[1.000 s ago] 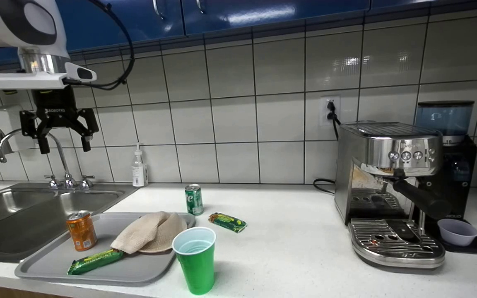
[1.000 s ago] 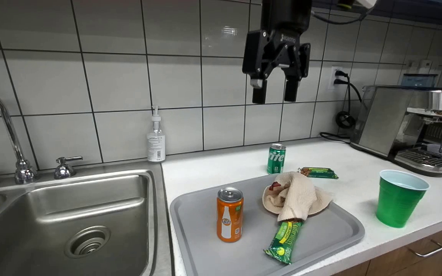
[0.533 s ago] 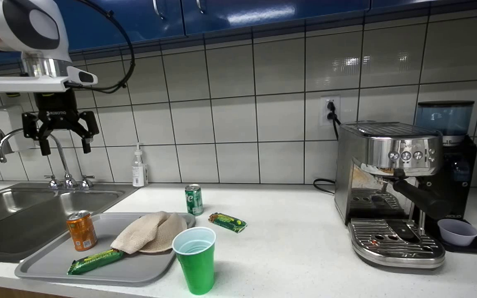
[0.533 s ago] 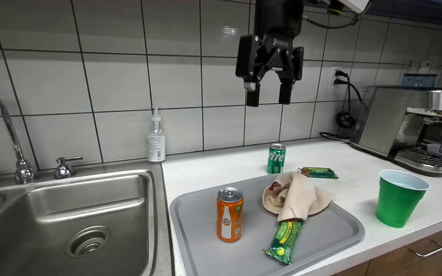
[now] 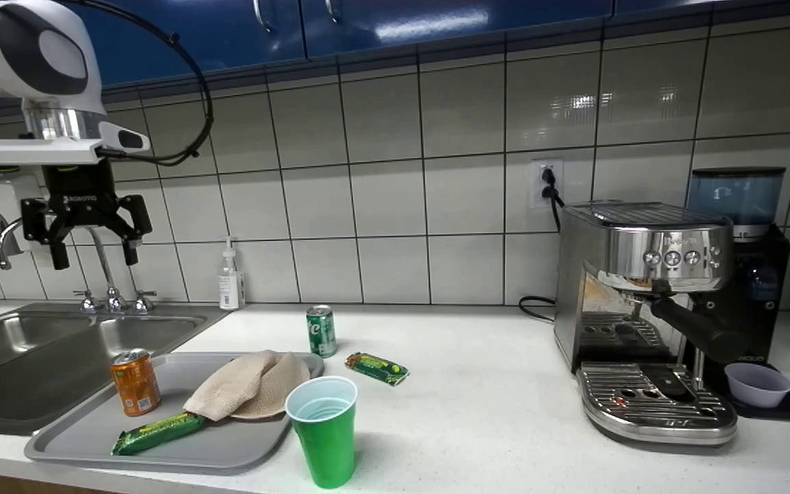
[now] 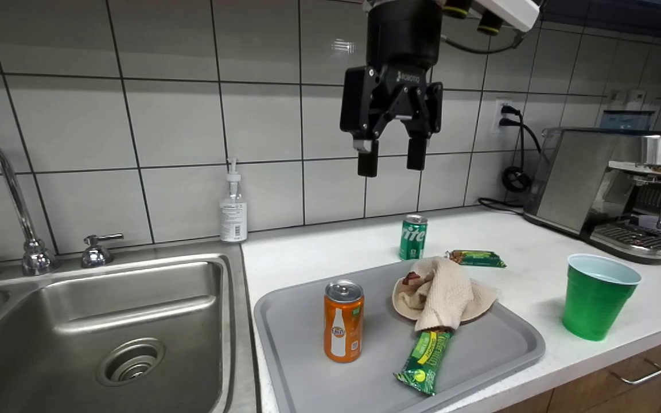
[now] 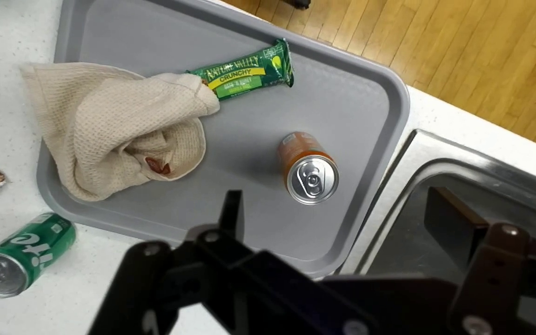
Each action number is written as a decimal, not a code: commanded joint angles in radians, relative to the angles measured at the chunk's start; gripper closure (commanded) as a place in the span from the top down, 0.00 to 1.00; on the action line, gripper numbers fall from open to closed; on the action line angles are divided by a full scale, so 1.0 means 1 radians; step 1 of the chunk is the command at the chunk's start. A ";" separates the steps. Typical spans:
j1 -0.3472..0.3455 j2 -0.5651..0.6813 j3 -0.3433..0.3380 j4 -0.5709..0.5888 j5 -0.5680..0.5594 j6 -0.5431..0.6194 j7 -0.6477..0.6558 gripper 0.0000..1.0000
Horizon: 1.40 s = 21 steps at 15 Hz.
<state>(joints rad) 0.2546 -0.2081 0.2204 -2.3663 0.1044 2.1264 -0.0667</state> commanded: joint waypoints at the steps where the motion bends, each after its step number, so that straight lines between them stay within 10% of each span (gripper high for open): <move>1: 0.009 0.071 0.026 0.026 -0.011 0.022 0.036 1.00; 21: 0.045 0.384 0.039 0.208 -0.153 -0.013 0.098 1.00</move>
<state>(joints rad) 0.2888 0.1430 0.2512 -2.1973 -0.0097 2.1435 -0.0171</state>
